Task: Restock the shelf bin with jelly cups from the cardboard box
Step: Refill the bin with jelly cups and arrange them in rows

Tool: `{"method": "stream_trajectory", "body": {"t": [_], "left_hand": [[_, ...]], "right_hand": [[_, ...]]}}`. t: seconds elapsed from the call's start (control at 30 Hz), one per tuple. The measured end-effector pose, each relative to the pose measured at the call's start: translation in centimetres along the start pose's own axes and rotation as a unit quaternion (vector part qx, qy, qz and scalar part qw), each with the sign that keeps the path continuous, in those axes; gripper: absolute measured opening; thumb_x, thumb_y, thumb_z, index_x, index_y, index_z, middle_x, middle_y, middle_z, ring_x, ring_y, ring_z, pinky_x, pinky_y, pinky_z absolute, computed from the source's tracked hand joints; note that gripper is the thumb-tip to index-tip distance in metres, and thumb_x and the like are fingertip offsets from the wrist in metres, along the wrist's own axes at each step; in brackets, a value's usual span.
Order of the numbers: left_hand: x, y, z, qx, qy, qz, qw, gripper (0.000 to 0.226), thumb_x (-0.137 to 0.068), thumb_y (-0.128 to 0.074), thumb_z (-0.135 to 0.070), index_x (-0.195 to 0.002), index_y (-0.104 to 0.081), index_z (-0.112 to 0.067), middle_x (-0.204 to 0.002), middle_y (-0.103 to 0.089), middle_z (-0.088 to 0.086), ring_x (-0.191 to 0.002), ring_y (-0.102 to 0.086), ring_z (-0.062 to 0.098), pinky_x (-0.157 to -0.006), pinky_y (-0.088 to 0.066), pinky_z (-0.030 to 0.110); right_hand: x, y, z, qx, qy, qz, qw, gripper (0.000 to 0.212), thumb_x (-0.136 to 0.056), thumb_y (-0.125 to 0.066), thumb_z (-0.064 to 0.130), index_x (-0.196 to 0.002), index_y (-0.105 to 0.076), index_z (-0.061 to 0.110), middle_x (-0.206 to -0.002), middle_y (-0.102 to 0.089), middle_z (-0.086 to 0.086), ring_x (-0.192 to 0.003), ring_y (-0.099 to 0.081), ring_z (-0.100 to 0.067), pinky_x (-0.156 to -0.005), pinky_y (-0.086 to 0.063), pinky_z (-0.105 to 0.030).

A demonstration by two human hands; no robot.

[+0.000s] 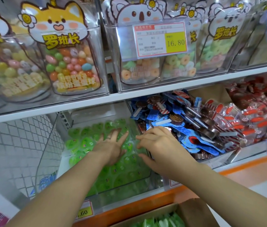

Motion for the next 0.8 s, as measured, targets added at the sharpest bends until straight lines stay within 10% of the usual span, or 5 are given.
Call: {"method": "stream_trajectory", "body": {"t": [0.8], "left_hand": [[1.7,-0.5,1.3,0.056,0.050,0.025,0.997,0.073,-0.100,-0.025,-0.047,-0.147,0.022,-0.017,-0.152,0.031,0.011,-0.143,0.023,0.021,-0.111,0.019,0.053]], "right_hand": [[0.1,-0.2,-0.2,0.004,0.015,0.003,1.000,0.020,-0.066,-0.081,0.023,-0.083,-0.072,0.017,-0.099,-0.071,0.002,-0.089,-0.064,-0.024,-0.089,-0.046,-0.038]]}}
Point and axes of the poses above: each hand's wrist, its own x-axis away from the middle knuckle, its own y-axis out of the back of the hand, z = x × y, the point moved 2 cm from there along -x, towards the middle knuckle
